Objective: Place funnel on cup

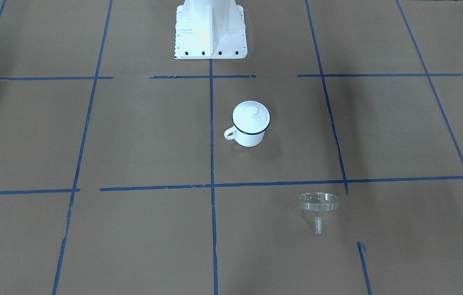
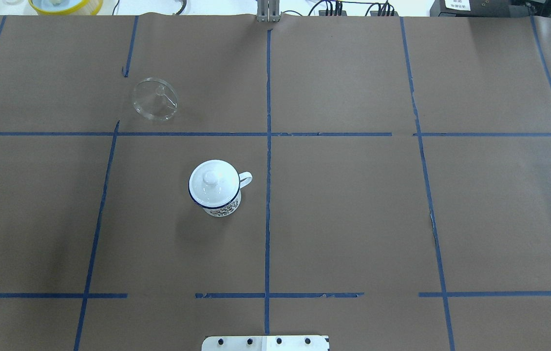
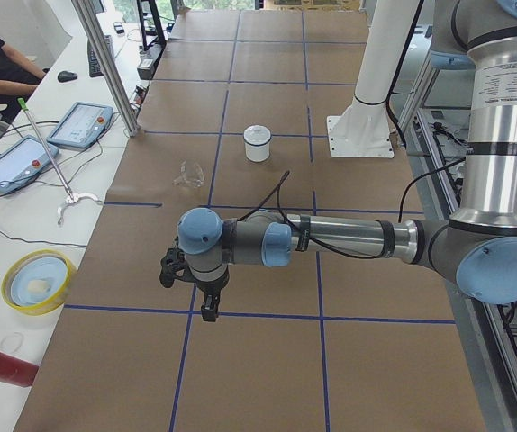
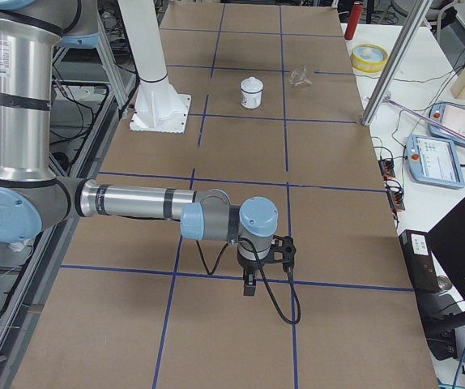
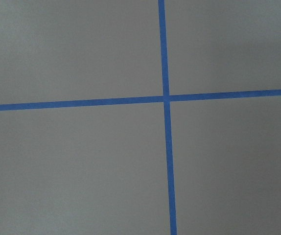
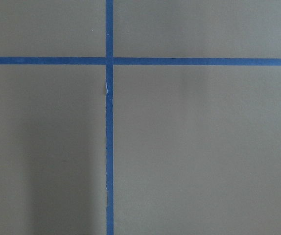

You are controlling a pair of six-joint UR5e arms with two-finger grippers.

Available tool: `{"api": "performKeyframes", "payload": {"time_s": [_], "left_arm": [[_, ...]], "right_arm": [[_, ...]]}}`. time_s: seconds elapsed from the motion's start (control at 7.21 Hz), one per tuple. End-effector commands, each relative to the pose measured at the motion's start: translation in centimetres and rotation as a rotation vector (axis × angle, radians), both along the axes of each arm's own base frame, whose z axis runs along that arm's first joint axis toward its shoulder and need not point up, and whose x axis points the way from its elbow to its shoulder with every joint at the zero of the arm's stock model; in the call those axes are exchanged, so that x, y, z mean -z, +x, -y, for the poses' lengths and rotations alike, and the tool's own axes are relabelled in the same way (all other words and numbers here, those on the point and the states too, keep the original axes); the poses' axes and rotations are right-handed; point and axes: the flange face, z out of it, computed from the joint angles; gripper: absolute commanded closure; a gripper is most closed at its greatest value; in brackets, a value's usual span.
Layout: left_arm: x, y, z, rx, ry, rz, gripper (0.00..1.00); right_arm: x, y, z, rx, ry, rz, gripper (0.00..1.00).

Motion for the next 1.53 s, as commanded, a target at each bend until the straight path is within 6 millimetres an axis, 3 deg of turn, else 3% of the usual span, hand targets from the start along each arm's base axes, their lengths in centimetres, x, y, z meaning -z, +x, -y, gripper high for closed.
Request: {"api": "performKeyframes", "payload": {"time_s": [0.0, 0.28, 0.55, 0.69, 0.83, 0.97, 1.25, 1.39], "left_arm": [[0.0, 0.1, 0.3, 0.002, -0.004, 0.001, 0.0], [0.4, 0.1, 0.6, 0.008, -0.001, 0.0, 0.0], [5.2, 0.2, 4.2, 0.097, -0.002, -0.002, 0.0], [8.8, 1.5, 5.8, 0.106, 0.029, -0.009, 0.0], [12.3, 4.5, 5.8, 0.089, 0.061, -0.02, 0.0], [17.4, 8.4, 5.1, 0.105, 0.069, -0.049, 0.0], [26.0, 16.5, 4.5, 0.092, 0.075, -0.119, 0.0], [30.2, 21.5, 4.9, 0.067, 0.073, -0.151, 0.0]], "right_arm": [[0.0, 0.0, 0.0, 0.0, 0.0, 0.0, 0.0], [0.0, 0.0, 0.0, 0.0, 0.0, 0.0, 0.0], [0.1, 0.0, 0.1, 0.0, 0.001, 0.0, 0.0], [0.0, 0.0, 0.0, 0.0, 0.0, 0.0, 0.0], [0.0, 0.0, 0.0, 0.0, 0.0, 0.0, 0.0], [0.0, 0.0, 0.0, 0.0, 0.0, 0.0, 0.0], [0.0, 0.0, 0.0, 0.0, 0.0, 0.0, 0.0], [0.0, 0.0, 0.0, 0.0, 0.0, 0.0, 0.0]]}}
